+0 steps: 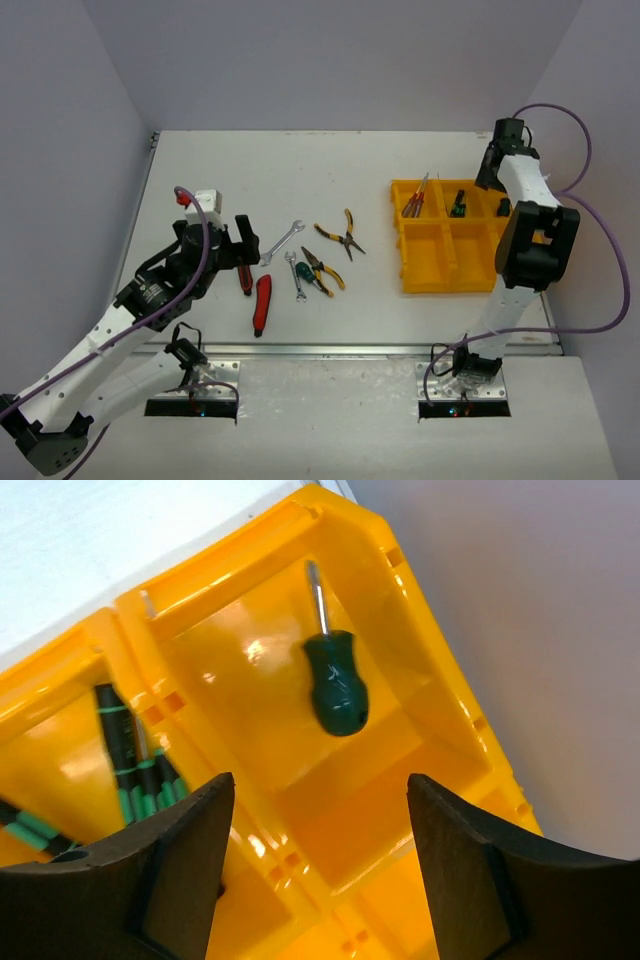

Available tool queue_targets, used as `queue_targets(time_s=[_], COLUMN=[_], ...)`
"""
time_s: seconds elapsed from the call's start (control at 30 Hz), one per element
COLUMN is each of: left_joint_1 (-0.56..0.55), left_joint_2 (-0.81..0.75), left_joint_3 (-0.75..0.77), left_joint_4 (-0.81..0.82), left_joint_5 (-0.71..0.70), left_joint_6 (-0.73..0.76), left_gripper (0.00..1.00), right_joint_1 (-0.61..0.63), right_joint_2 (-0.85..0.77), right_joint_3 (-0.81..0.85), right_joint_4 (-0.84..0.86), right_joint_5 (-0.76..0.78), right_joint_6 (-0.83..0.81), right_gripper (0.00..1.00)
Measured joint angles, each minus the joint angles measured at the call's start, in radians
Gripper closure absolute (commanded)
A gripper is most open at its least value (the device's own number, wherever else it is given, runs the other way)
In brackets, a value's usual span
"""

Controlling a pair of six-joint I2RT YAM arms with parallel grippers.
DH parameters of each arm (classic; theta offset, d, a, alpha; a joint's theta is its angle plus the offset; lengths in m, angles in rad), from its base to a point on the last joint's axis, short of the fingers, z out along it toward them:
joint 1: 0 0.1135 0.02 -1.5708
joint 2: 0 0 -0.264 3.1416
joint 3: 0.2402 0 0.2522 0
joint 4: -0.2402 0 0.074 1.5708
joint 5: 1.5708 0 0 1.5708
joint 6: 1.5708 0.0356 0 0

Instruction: Sort the tools into containers

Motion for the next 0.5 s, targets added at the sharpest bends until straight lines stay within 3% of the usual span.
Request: queue_targets(time_s=[0.23,0.5], left_joint_1=[0.003,0.029], left_joint_2=[-0.009,-0.07], left_joint_3=[0.0,0.0], left_joint_4=[-0.001,-0.007], left_joint_5=[-0.015,-0.105], left_joint_6=[-0.003,-0.033], left_gripper=[0.0,0.0], right_joint_1=[0.143,0.722], right_joint_2=[-0.166,-0.455], right_joint_3=[-0.038,-0.327], right_joint_4=[-0.015,0.103], right_joint_5=[-0.043,-0.324], right_joint_6=[0.006,0.002], right_gripper=[0.26,0.31])
